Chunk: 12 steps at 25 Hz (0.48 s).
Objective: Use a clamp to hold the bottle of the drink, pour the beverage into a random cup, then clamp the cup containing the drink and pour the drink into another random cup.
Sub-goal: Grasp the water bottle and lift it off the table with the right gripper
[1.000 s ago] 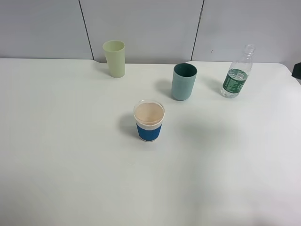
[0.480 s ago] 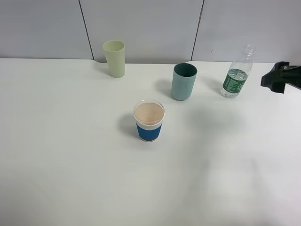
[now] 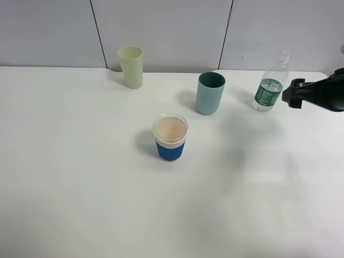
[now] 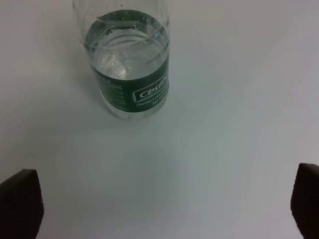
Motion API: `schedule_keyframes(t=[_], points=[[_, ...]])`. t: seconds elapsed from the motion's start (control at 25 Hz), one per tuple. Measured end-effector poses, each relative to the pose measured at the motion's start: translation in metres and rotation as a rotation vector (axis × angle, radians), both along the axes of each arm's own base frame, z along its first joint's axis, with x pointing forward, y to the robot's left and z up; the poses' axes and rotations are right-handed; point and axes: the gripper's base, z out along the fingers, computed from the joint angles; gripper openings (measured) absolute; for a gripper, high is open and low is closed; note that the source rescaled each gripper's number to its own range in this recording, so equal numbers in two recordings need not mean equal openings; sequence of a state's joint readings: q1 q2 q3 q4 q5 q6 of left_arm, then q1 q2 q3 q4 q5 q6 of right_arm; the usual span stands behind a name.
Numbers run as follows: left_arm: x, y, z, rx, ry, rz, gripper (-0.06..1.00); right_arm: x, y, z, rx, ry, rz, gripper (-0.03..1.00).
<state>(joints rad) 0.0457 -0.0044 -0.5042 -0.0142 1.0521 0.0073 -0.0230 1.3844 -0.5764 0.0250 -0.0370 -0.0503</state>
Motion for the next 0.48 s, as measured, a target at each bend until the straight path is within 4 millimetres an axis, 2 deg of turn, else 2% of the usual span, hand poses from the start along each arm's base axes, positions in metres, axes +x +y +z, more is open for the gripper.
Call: schedule_keyframes(t=[0.48], points=[[0.000, 0.000, 0.000, 0.000, 0.000, 0.000, 1.00, 0.032, -0.001, -0.054, -0.007, -0.037, -0.005, 1.00]])
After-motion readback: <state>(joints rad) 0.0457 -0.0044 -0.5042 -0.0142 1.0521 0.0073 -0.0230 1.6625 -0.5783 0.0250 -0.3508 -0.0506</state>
